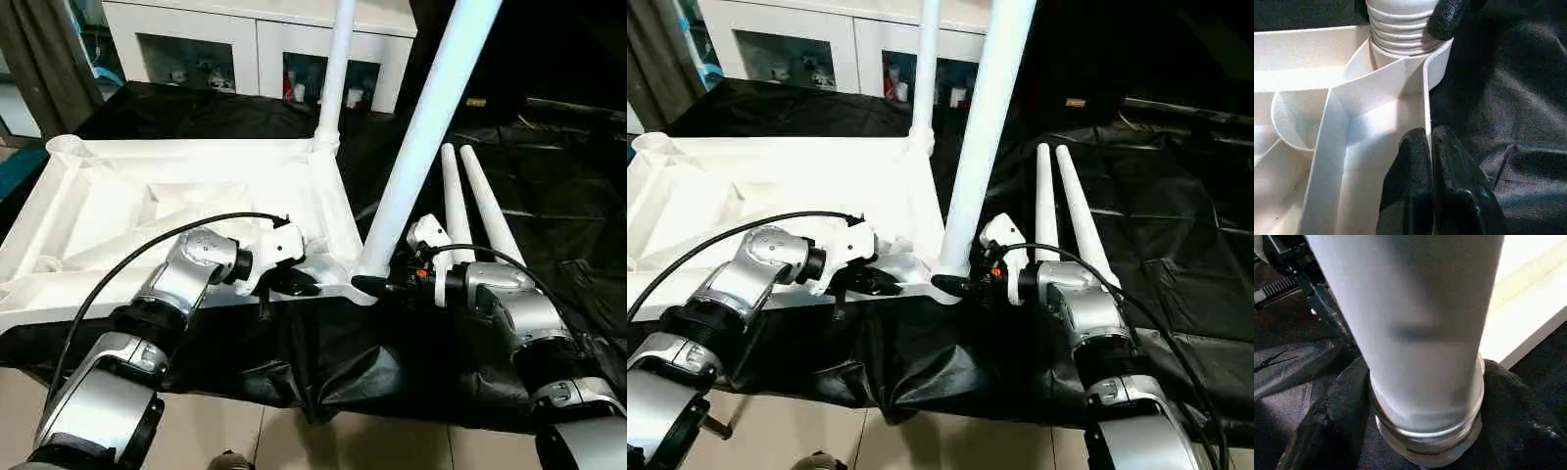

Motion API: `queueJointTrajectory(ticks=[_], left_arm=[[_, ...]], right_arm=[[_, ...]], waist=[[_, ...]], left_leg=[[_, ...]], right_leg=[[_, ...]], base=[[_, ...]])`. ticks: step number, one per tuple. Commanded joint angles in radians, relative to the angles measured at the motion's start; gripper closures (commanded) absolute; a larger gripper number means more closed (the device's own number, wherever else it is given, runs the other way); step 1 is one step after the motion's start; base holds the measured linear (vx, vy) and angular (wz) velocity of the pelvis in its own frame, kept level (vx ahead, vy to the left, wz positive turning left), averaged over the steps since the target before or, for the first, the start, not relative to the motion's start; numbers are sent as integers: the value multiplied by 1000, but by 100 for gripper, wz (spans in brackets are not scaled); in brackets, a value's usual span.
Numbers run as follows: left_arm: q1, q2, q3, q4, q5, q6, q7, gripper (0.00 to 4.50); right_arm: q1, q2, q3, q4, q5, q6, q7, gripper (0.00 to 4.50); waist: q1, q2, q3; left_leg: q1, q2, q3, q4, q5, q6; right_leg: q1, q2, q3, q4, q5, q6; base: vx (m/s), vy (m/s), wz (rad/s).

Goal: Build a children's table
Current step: Rotate leg to tighten

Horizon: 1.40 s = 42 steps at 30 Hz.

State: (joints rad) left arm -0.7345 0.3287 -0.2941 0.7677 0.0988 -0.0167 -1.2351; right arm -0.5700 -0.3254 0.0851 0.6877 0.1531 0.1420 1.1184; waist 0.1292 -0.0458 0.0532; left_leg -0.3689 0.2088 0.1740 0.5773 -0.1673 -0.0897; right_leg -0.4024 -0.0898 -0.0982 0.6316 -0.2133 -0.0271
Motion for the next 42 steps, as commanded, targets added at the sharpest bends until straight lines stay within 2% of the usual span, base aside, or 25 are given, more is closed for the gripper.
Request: queueJointTrajectory(ticks=[1,4,6,8,9,10,11,12,13,15,17,22,23,24,28,29,32,35,36,38,40,41,42], left_arm=[[9,-15,-18,-25,-11,-10,-15,450],[6,-31,-6,-13,-14,15,14,450],[-7,-45,1,12,-2,37,68,450],[-20,-61,12,35,3,51,117,450],[-22,-64,14,39,4,53,125,450],[-36,-83,24,61,11,73,184,450],[-46,-98,28,77,18,86,223,450],[-67,-130,34,106,34,117,314,450],[-72,-139,36,114,39,124,339,450],[-99,-186,49,148,44,165,441,450],[-127,-241,59,179,43,187,525,450],[-168,-303,51,222,55,164,593,450],[-169,-303,49,222,57,159,589,450],[-170,-303,48,223,59,156,586,450],[-161,-281,41,222,64,121,550,450],[-160,-278,40,223,64,113,544,450],[-151,-253,39,221,61,100,515,450],[-130,-213,27,202,57,73,433,450],[-111,-187,19,182,48,33,361,450],[-98,-170,14,166,39,22,310,450],[-80,-148,8,146,27,2,244,450],[-72,-138,5,136,22,-10,216,450],[-62,-125,0,126,17,-24,183,450]], right_arm=[[20,7,1,-5,5,2,-5,161],[50,38,-11,5,8,28,-66,166],[57,63,-23,34,-3,33,-143,168],[53,84,-35,68,-15,28,-217,169],[53,88,-37,74,-17,27,-230,170],[43,114,-55,112,-23,29,-319,170],[32,134,-69,142,-26,32,-388,170],[4,174,-100,204,-30,38,-541,171],[-3,183,-108,218,-31,39,-578,171],[-32,224,-124,268,-30,45,-668,171],[-73,277,-132,322,-31,42,-755,171],[-139,343,-148,394,-28,-20,-822,171],[-144,345,-152,396,-24,-26,-814,171],[-147,346,-154,397,-21,-29,-808,115],[-165,331,-153,410,-32,-60,-788,91],[-169,328,-150,414,-36,-68,-787,74],[-170,298,-122,405,-61,-101,-731,74],[-158,250,-96,366,-79,-128,-650,74],[-149,220,-94,335,-74,-138,-595,74],[-142,193,-81,317,-85,-148,-566,74],[-133,160,-60,298,-106,-158,-520,74],[-129,145,-52,291,-114,-161,-493,74],[-122,129,-47,276,-114,-160,-457,74]], waist=[[0,8,-75],[0,8,-75],[-3,9,-71],[-10,10,-65],[-13,12,-62],[-16,10,-59],[-21,14,-56],[-23,16,-50],[-32,17,-45],[-35,15,-51],[-37,16,-52],[-36,16,-54],[-35,17,-55],[-36,16,-55],[-35,15,-57],[-34,16,-58],[-33,18,-58],[-34,16,-61],[-31,16,-63],[-33,15,-65],[-34,18,-74],[-33,19,-76],[-31,21,-79]], left_leg=[[8,28,0,-48,-86,91],[8,29,0,-49,-91,90],[10,30,-2,-54,-123,76],[13,29,-2,-59,-180,50],[19,30,-4,-65,-221,29],[21,29,-5,-67,-258,15],[21,30,-5,-70,-275,5],[32,28,-8,-73,-326,-15],[38,28,-13,-77,-382,-36],[37,26,-18,-76,-390,-35],[40,26,-15,-76,-379,-30],[33,24,-15,-80,-368,-11],[33,26,-15,-81,-367,-10],[29,27,-16,-82,-365,-5],[25,26,-13,-81,-348,2],[25,27,-13,-82,-340,3],[23,26,-11,-81,-319,9],[19,26,-8,-78,-277,22],[17,26,-8,-76,-255,32],[13,29,-7,-74,-213,46],[13,28,-5,-65,-128,66],[13,29,-5,-63,-105,73],[14,29,-4,-58,-72,92]], right_leg=[[70,-61,56,-52,115,-261],[69,-62,55,-53,114,-261],[67,-64,55,-60,56,-254],[64,-65,56,-72,-51,-237],[61,-68,56,-83,-136,-221],[61,-69,57,-92,-211,-202],[55,-70,60,-94,-243,-197],[50,-72,58,-107,-339,-175],[44,-71,56,-115,-435,-152],[48,-76,53,-123,-475,-125],[41,-72,55,-126,-447,-130],[46,-69,54,-125,-386,-134],[47,-70,54,-124,-377,-136],[49,-69,53,-123,-364,-138],[50,-71,56,-121,-335,-148],[51,-71,56,-120,-327,-150],[52,-71,56,-117,-302,-160],[57,-70,57,-110,-240,-174],[61,-70,57,-106,-209,-181],[64,-69,58,-96,-135,-201],[67,-64,57,-75,16,-244],[68,-63,57,-70,60,-253],[68,-61,55,-62,134,-273]], base=[[0,0,0],[0,0,0],[0,0,0],[0,0,0],[0,0,0],[0,0,0],[0,0,0],[0,0,0],[-53,3,-1],[-65,10,-3],[0,0,0],[0,0,0],[0,0,0],[0,0,0],[0,0,0],[0,0,0],[0,0,0],[0,0,0],[0,0,0],[0,0,0],[0,0,0],[0,0,0],[0,0,0]])
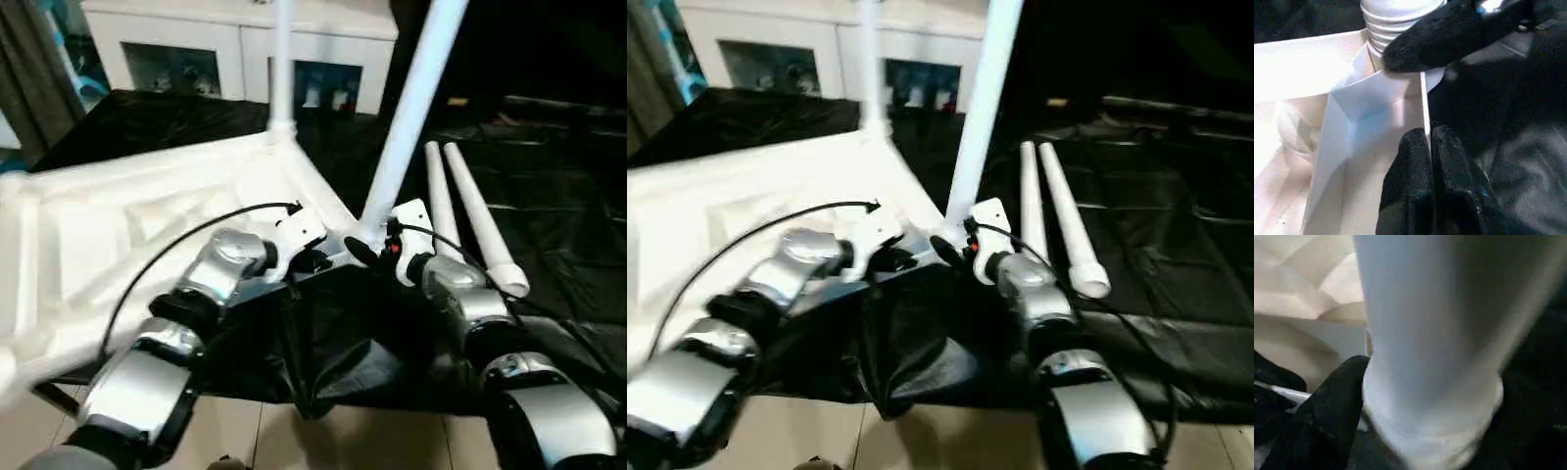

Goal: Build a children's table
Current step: Rotate leg to tighten

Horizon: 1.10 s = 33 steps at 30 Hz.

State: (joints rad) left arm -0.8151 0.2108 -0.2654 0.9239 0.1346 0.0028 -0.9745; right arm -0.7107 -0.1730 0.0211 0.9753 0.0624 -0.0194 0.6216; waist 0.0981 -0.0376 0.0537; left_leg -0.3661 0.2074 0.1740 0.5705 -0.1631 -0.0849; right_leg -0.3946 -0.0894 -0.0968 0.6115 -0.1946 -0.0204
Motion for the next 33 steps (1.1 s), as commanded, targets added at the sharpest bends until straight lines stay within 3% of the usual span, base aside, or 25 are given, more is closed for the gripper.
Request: queueJointTrajectory(ticks=[1,2,5,8,13,16,20,24,28,30,32,33], left_arm=[[27,4,-32,-40,-25,-58,-109,450],[34,15,-30,-50,-36,-55,-140,450],[47,32,-26,-70,-58,-54,-193,450],[66,61,-23,-107,-76,-50,-271,450],[74,74,-27,-123,-78,-48,-284,450],[76,74,-27,-126,-76,-46,-285,450],[82,77,-25,-138,-72,-41,-290,450],[84,80,-25,-136,-70,-42,-290,450],[87,75,-21,-133,-71,-39,-271,450],[78,64,-20,-115,-53,-35,-217,450],[39,29,-15,-39,3,-6,-38,450],[38,28,-15,-37,4,-5,-33,450]], right_arm=[[25,-39,23,-24,-20,3,75,74],[34,-56,27,-45,-10,15,121,74],[49,-82,35,-83,6,30,197,74],[85,-129,61,-166,38,68,352,74],[96,-140,64,-196,62,84,426,74],[98,-135,63,-205,68,95,446,100],[112,-140,81,-228,64,114,468,126],[118,-137,79,-234,67,124,472,146],[130,-118,68,-231,62,131,425,165],[127,-103,59,-206,47,132,357,167],[114,-51,18,-141,27,161,155,168],[113,-50,16,-140,27,162,150,168]], waist=[[2,11,-81],[3,11,-82],[8,11,-79],[15,10,-72],[18,11,-68],[16,6,-68],[17,7,-71],[18,7,-73],[17,7,-71],[14,8,-69],[6,8,-65],[6,9,-63]], left_leg=[[6,29,-1,-46,-53,107],[5,28,1,-43,-40,124],[6,32,4,-41,-59,146],[9,35,5,-47,-132,121],[13,38,6,-54,-203,67],[11,37,5,-54,-197,54],[8,35,4,-51,-160,64],[8,34,5,-48,-135,79],[8,34,5,-50,-159,70],[10,35,4,-53,-170,60],[13,33,3,-57,-205,36],[15,32,1,-59,-220,24]], right_leg=[[61,-58,54,-34,182,-293],[61,-57,53,-30,219,-302],[60,-59,52,-31,205,-309],[60,-63,53,-44,83,-295],[53,-66,56,-55,-51,-269],[52,-66,57,-56,-65,-258],[54,-66,56,-50,-22,-259],[53,-64,56,-46,15,-267],[53,-66,56,-49,-25,-260],[49,-66,57,-52,-42,-256],[45,-66,59,-62,-105,-241],[45,-68,59,-64,-137,-234]], base=[[0,0,0],[0,0,0],[0,0,0],[0,0,0],[0,0,0],[0,0,0],[0,0,0],[0,0,0],[0,0,0],[0,0,0],[0,0,0],[0,0,0]])
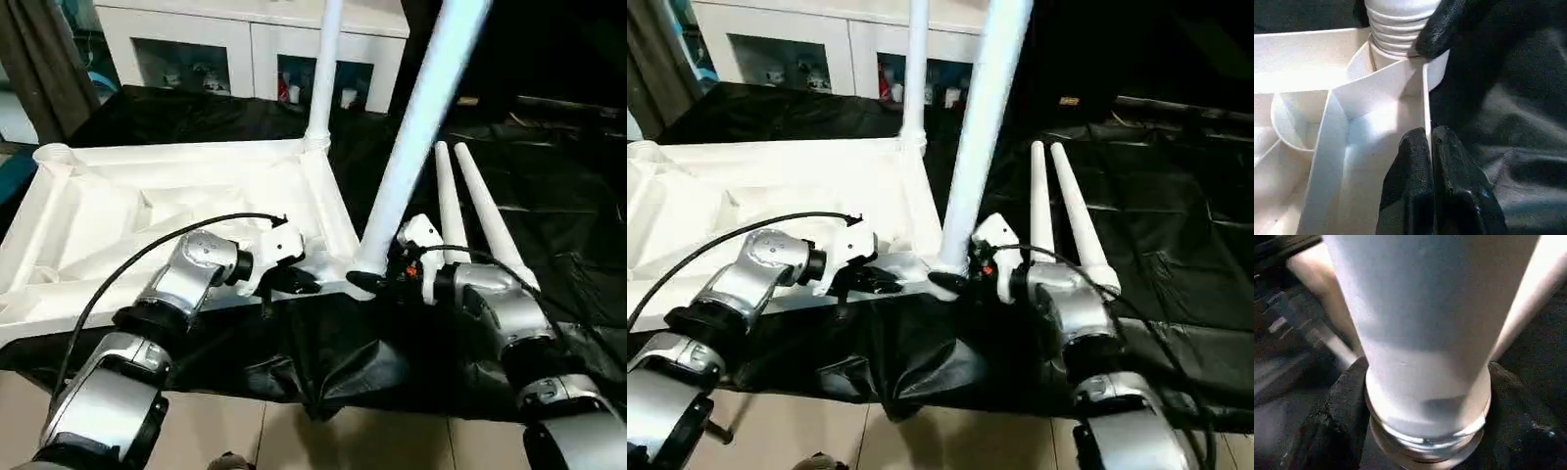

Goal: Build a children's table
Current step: Rotate leg to tighten

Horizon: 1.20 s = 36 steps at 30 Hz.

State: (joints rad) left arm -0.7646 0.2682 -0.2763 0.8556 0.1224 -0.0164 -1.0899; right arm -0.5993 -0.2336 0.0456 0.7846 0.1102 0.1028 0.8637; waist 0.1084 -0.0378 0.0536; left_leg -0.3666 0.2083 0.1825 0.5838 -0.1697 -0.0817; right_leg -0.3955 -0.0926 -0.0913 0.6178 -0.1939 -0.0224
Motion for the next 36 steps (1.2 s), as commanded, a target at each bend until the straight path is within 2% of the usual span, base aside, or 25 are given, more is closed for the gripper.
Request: queueJointTrajectory(ticks=[1,2,3,5,6,7,10,11,12,13,15,20,21,23,25,26,28,30,31,32,36], left_arm=[[-32,-50,9,61,21,39,151,450],[-50,-70,22,87,21,60,212,450],[-83,-112,48,124,12,100,311,450],[-108,-150,67,150,1,130,380,450],[-117,-166,72,159,-2,139,401,450],[-122,-176,73,165,-2,142,417,450],[-138,-219,70,181,1,128,440,450],[-151,-247,69,200,0,121,449,450],[-151,-247,69,200,0,121,449,450],[-155,-257,68,207,-2,113,439,450],[-154,-258,66,207,-2,103,425,450],[-115,-209,36,165,-1,43,304,450],[-106,-198,33,156,-4,31,268,450],[-97,-184,30,148,-6,13,221,450],[-71,-148,10,121,-6,-27,130,450],[-71,-147,9,120,-6,-28,128,450],[-43,-101,-8,91,-7,-52,44,450],[-27,-68,-11,74,-15,-63,-13,450],[-18,-54,-14,61,-21,-67,-45,450],[-10,-42,-16,48,-26,-69,-72,450],[13,-6,-23,6,-36,-77,-144,450]], right_arm=[[-2,33,-26,68,-15,50,-151,168],[-7,56,-44,87,-11,57,-217,168],[-23,97,-77,125,1,64,-334,169],[-44,136,-100,169,7,59,-439,169],[-53,152,-104,186,9,56,-478,169],[-60,165,-106,197,11,51,-501,169],[-81,211,-77,229,-13,14,-514,169],[-91,242,-54,242,-43,-22,-502,169],[-91,242,-54,242,-43,-22,-502,169],[-98,257,-84,244,-12,-17,-479,135],[-104,259,-106,243,11,-18,-457,100],[-96,194,-68,185,7,-46,-320,73],[-91,177,-60,168,9,-48,-277,73],[-84,154,-51,150,8,-55,-219,73],[-69,112,-40,108,11,-48,-126,73],[-69,111,-40,107,11,-47,-125,73],[-43,43,-5,42,17,-14,20,73],[-22,-14,34,-10,15,10,140,73],[-15,-41,49,-31,15,21,191,73],[-11,-63,59,-47,17,30,228,73],[-15,-107,69,-71,13,48,300,73]], waist=[[-7,7,-63],[-5,8,-64],[-7,10,-62],[-6,9,-62],[-7,11,-61],[-6,15,-61],[-7,12,-61],[-8,15,-60],[-8,15,-60],[-7,11,-61],[-7,13,-60],[-8,9,-62],[-8,7,-62],[-8,8,-65],[-6,4,-69],[-4,6,-71],[-2,8,-72],[4,10,-72],[9,8,-72],[8,9,-72],[8,12,-71]], left_leg=[[20,30,-7,-73,-244,4],[25,31,-6,-74,-254,-4],[24,31,-7,-75,-261,-11],[27,29,-9,-76,-275,-24],[22,29,-9,-78,-277,-20],[24,28,-11,-79,-293,-20],[21,27,-10,-79,-303,-9],[21,25,-11,-80,-313,-12],[21,25,-11,-80,-313,-12],[19,26,-12,-81,-305,-5],[19,28,-12,-83,-304,3],[16,28,-12,-82,-291,17],[12,28,-12,-81,-277,27],[12,29,-9,-77,-241,44],[9,29,-8,-73,-199,57],[8,30,-9,-72,-182,63],[5,30,-6,-67,-126,90],[5,32,-3,-63,-122,108],[8,33,-4,-63,-121,109],[4,33,-3,-62,-122,112],[10,37,-2,-65,-171,88]], right_leg=[[45,-65,55,-77,-196,-218],[41,-67,56,-80,-212,-216],[40,-67,58,-81,-227,-214],[38,-66,57,-85,-254,-202],[41,-66,56,-89,-262,-192],[39,-66,55,-92,-282,-182],[39,-66,55,-98,-292,-170],[37,-65,54,-102,-314,-159],[37,-65,54,-102,-314,-159],[42,-65,54,-100,-295,-162],[41,-65,55,-98,-282,-167],[45,-66,53,-96,-261,-175],[48,-67,53,-94,-246,-180],[48,-66,55,-88,-192,-194],[54,-66,54,-80,-138,-209],[55,-66,54,-76,-109,-216],[59,-59,50,-63,-7,-245],[56,-59,50,-59,24,-258],[60,-58,49,-58,32,-262],[58,-59,50,-55,39,-266],[53,-63,51,-59,-16,-272]], base=[[0,0,0],[0,0,0],[0,0,0],[0,0,0],[0,0,0],[0,0,0],[0,0,0],[0,0,0],[0,0,0],[0,0,0],[0,0,0],[0,0,0],[0,0,0],[0,0,0],[0,0,0],[0,0,0],[0,0,0],[0,0,0],[0,0,0],[0,0,0],[0,0,0]])
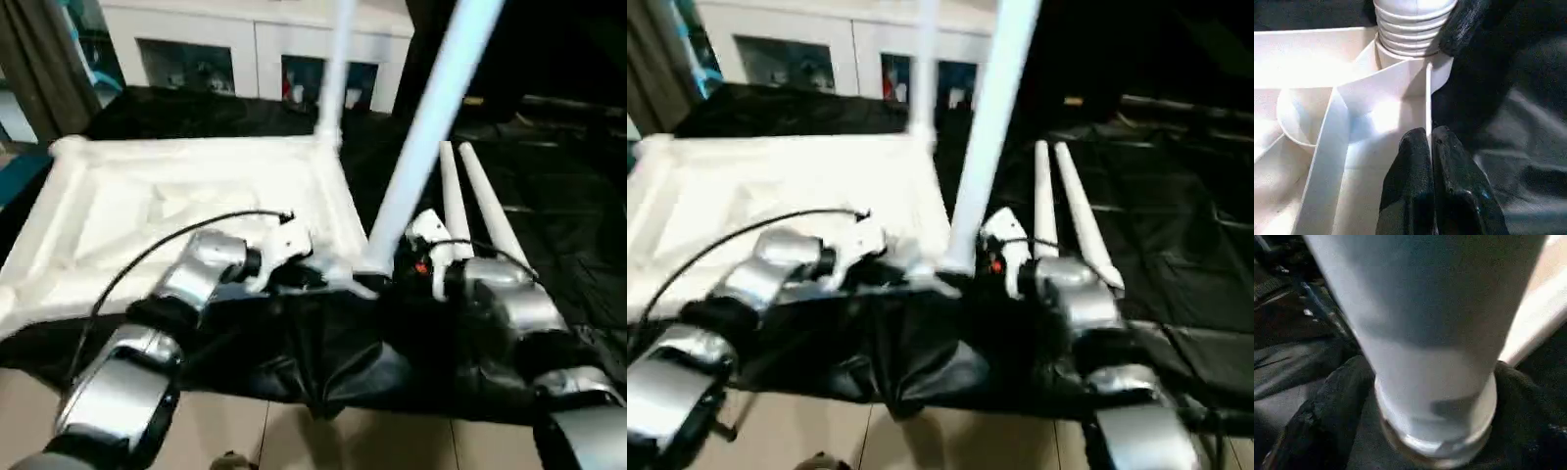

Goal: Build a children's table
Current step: Rotate leg to tighten

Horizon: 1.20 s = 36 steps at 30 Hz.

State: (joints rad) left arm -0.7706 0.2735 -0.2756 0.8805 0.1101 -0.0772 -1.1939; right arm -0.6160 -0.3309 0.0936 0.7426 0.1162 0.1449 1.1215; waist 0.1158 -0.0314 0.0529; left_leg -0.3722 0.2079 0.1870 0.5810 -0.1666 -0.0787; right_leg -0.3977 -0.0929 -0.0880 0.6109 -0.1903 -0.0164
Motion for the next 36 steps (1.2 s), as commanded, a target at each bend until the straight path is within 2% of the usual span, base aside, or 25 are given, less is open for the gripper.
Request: queueJointTrajectory(ticks=[1,5,7,8,11,14,17,21,23,26,27,28,29,30,31,36], left_arm=[[22,-8,-23,-25,-25,-15,-45,450],[36,4,-20,-49,-29,-9,-67,450],[41,8,-19,-56,-30,-7,-70,450],[43,9,-19,-59,-31,-6,-72,450],[50,9,-14,-72,-31,1,-70,450],[52,9,-11,-77,-32,5,-65,450],[51,5,-4,-75,-31,11,-40,450],[23,-19,17,-34,-11,36,70,450],[-16,-54,48,13,-7,73,187,450],[-66,-104,74,63,0,123,331,450],[-90,-138,90,85,-7,145,399,450],[-91,-139,91,86,-7,146,403,450],[-103,-161,98,95,-9,157,442,450],[-105,-166,99,97,-9,160,453,450],[-115,-192,102,103,-12,172,486,450],[-121,-238,96,101,-16,179,494,450]], right_arm=[[1,-12,20,-31,8,7,47,73],[2,-20,33,-45,10,25,72,73],[5,-18,37,-54,15,39,80,106],[7,-18,43,-58,14,42,86,106],[14,-13,48,-62,7,41,94,135],[20,-10,49,-66,10,45,95,153],[32,3,40,-62,13,50,62,166],[31,49,-1,0,-11,22,-113,172],[24,101,-41,58,-18,24,-282,172],[4,176,-103,128,-5,35,-498,173],[-12,215,-130,165,3,30,-600,173],[-13,216,-132,166,4,30,-605,173],[-24,237,-138,187,4,20,-649,173],[-26,243,-140,193,4,18,-661,173],[-40,269,-143,216,4,3,-707,173],[-71,316,-145,257,1,-30,-734,173]], waist=[[0,5,-69],[0,0,-68],[1,1,-68],[1,-4,-68],[1,0,-69],[1,-5,-69],[2,-2,-70],[-3,-2,-65],[-8,-5,-62],[-19,-4,-60],[-19,-1,-59],[-24,-2,-61],[-24,3,-60],[-26,-1,-61],[-25,4,-62],[-26,2,-64]], left_leg=[[15,38,-6,-64,-183,78],[17,36,-5,-64,-196,64],[16,35,-5,-64,-190,61],[15,36,-5,-64,-187,61],[15,36,-5,-63,-173,62],[14,34,-4,-62,-166,65],[14,35,-4,-61,-157,70],[17,34,-4,-66,-197,49],[22,30,-7,-70,-246,15],[27,28,-9,-75,-286,-14],[26,28,-11,-76,-288,-14],[25,28,-11,-76,-293,-14],[27,29,-12,-77,-296,-15],[26,26,-9,-75,-295,-8],[24,26,-8,-74,-285,-3],[19,24,-7,-73,-264,18]], right_leg=[[54,-62,48,-53,-35,-276],[52,-62,50,-57,-71,-266],[53,-63,51,-58,-85,-257],[53,-64,50,-58,-87,-256],[51,-62,50,-55,-73,-255],[52,-62,50,-54,-65,-256],[52,-62,50,-53,-55,-255],[47,-63,51,-62,-128,-241],[44,-66,55,-74,-236,-212],[35,-64,58,-84,-328,-183],[37,-65,57,-86,-338,-178],[35,-64,58,-87,-337,-174],[33,-64,59,-87,-330,-176],[34,-61,59,-88,-311,-179],[34,-62,61,-86,-286,-184],[39,-59,60,-82,-238,-189]], base=[[0,0,0],[0,0,0],[0,0,0],[0,0,0],[0,0,0],[0,0,0],[0,0,0],[0,0,0],[0,0,0],[-17,1,-1],[0,0,0],[0,0,0],[0,0,0],[0,0,0],[0,0,0],[0,0,0]])
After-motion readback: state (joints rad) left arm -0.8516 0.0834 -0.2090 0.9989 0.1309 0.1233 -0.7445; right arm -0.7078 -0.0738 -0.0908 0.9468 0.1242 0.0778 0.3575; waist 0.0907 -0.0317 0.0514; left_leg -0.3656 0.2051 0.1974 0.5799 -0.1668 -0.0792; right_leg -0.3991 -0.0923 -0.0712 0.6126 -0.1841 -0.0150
